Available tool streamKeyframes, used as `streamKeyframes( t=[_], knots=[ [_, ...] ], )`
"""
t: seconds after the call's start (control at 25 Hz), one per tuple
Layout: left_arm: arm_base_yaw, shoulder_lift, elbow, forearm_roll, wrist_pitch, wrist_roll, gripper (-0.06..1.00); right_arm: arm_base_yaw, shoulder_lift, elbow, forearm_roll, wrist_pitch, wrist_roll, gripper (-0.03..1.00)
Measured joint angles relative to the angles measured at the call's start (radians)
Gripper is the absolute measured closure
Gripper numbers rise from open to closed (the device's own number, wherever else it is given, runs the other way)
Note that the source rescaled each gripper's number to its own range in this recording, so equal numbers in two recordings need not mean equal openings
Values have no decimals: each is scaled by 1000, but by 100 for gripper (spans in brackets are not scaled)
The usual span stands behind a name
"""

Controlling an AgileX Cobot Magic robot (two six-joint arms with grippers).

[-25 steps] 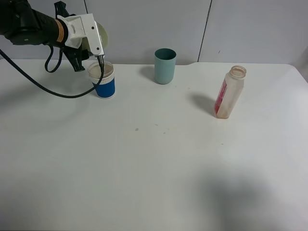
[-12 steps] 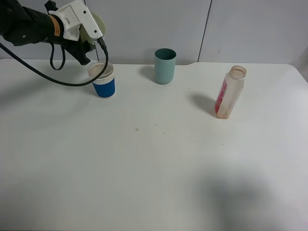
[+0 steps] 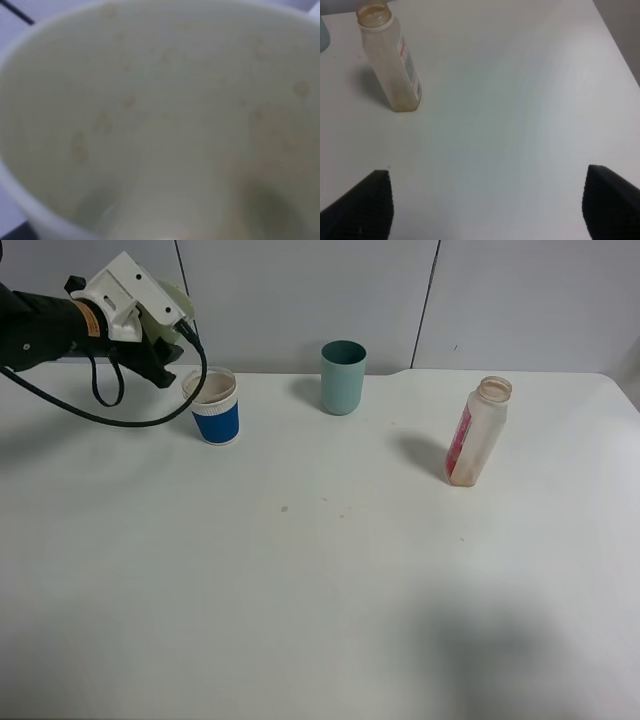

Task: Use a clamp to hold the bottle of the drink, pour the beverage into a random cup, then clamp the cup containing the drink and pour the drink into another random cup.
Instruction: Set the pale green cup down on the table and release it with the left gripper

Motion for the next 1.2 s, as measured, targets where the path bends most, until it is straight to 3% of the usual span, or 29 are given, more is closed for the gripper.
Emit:
streamKeyframes(
  t=[0.52,0.92,1.2],
  knots=[
    [31,0,162,-271,-265,178,94,0,0,0,0,0,0,37],
    [69,-1,352,-442,-513,183,94,0,0,0,0,0,0,37],
    [69,-2,474,-493,-637,156,94,0,0,0,0,0,0,37]
  ],
)
